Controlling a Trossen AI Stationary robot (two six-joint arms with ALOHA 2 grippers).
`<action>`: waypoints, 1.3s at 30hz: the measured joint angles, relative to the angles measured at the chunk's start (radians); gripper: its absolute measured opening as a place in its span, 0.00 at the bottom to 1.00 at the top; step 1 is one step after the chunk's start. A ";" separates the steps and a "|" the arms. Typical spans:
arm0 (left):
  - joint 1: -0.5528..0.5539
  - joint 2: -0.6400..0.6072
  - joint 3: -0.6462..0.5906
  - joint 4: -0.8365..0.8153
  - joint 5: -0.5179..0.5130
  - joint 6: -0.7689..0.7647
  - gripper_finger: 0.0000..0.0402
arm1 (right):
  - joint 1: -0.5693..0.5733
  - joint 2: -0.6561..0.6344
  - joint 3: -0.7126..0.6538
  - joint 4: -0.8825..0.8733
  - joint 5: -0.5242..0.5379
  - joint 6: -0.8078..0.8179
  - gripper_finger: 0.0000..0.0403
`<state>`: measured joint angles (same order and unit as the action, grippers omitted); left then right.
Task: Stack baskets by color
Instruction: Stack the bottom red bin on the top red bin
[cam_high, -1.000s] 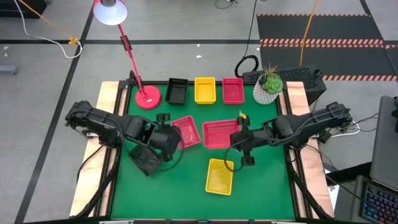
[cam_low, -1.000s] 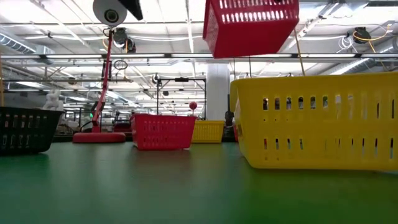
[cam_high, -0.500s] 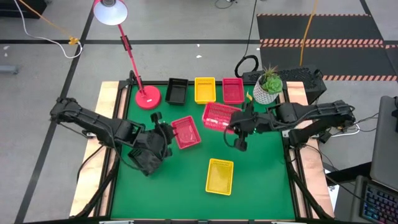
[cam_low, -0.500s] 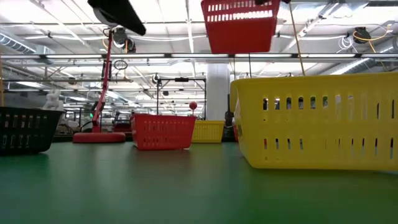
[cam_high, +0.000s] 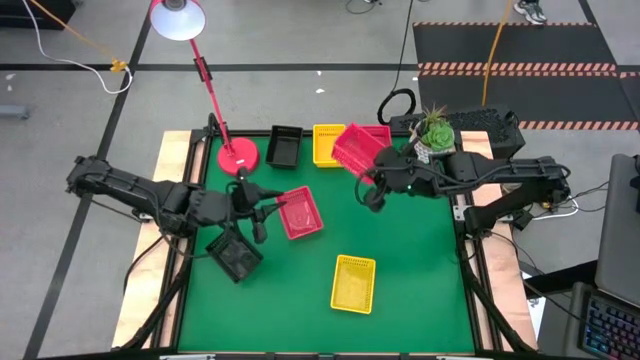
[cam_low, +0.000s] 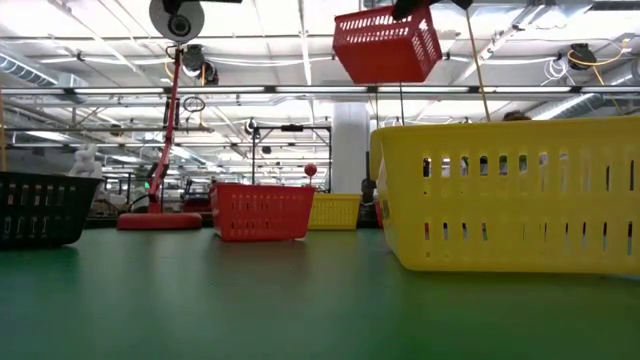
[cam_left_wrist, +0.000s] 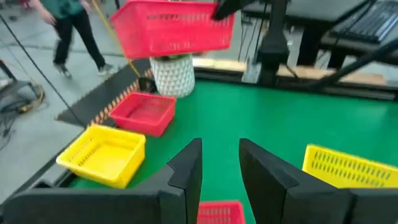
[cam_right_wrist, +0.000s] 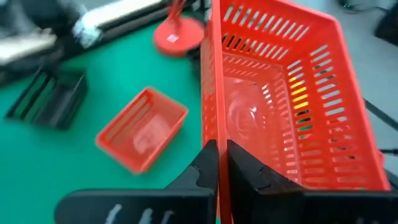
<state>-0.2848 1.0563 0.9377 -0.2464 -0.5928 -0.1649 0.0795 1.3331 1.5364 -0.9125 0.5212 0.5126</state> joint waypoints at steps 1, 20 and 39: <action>0.000 -0.009 -0.013 0.011 0.000 0.010 0.27 | 0.000 0.000 0.000 0.012 0.020 0.031 0.02; 0.000 -0.025 -0.029 -0.001 -0.001 0.083 0.27 | -0.120 0.120 0.001 0.127 0.350 0.235 0.01; 0.011 -0.024 -0.029 -0.013 -0.002 0.062 0.27 | -0.288 0.327 0.001 0.112 0.396 0.306 0.01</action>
<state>-0.2733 1.0319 0.9085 -0.2592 -0.5953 -0.1028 -0.2085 1.6604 1.5375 -0.8002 0.9177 0.8188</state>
